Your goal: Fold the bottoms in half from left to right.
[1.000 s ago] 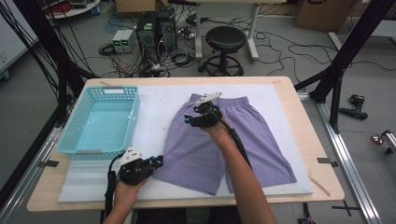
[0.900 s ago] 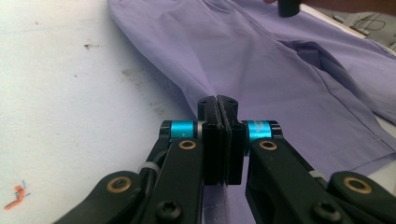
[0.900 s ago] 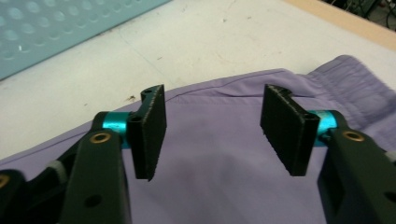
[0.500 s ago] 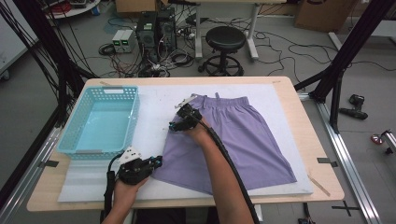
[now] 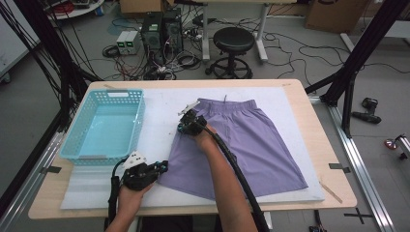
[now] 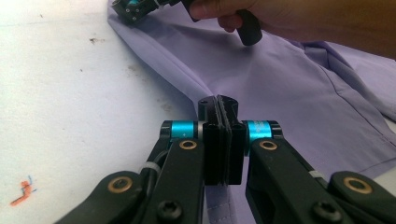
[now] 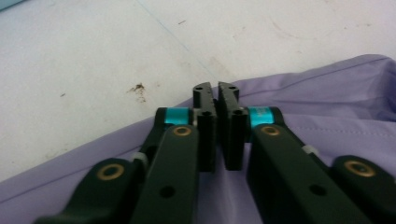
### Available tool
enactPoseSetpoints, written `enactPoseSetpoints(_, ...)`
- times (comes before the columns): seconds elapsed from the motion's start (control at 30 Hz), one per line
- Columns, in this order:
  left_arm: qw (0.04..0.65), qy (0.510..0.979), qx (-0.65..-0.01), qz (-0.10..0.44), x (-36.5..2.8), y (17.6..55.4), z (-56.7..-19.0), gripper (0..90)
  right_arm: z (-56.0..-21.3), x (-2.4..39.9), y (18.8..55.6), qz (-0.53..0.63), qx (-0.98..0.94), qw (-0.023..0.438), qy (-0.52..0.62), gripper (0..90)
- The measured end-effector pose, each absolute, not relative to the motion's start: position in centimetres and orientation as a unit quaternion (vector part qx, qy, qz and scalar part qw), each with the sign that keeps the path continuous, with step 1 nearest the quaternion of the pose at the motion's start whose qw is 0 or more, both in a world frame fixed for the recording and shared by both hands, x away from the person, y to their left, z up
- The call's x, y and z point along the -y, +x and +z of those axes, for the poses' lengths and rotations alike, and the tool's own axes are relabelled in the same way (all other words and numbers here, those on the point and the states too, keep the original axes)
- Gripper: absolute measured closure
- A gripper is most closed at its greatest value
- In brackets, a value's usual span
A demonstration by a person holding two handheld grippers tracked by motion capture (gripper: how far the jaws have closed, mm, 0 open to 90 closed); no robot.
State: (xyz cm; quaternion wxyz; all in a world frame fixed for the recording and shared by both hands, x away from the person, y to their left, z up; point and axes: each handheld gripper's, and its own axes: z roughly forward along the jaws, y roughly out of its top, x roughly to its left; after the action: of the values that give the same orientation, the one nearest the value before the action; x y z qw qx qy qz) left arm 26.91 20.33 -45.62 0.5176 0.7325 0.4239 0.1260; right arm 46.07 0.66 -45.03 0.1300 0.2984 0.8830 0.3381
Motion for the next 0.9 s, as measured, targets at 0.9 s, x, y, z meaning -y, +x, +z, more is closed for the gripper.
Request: enactPoseSetpoints(0.9, 0.578, 0.746, -0.317, 0.088, -12.4, 30.8, -38.8, 88.6, -37.3, 11.7, 45.2, 0.418, -0.821, 0.174, 0.348, 88.8)
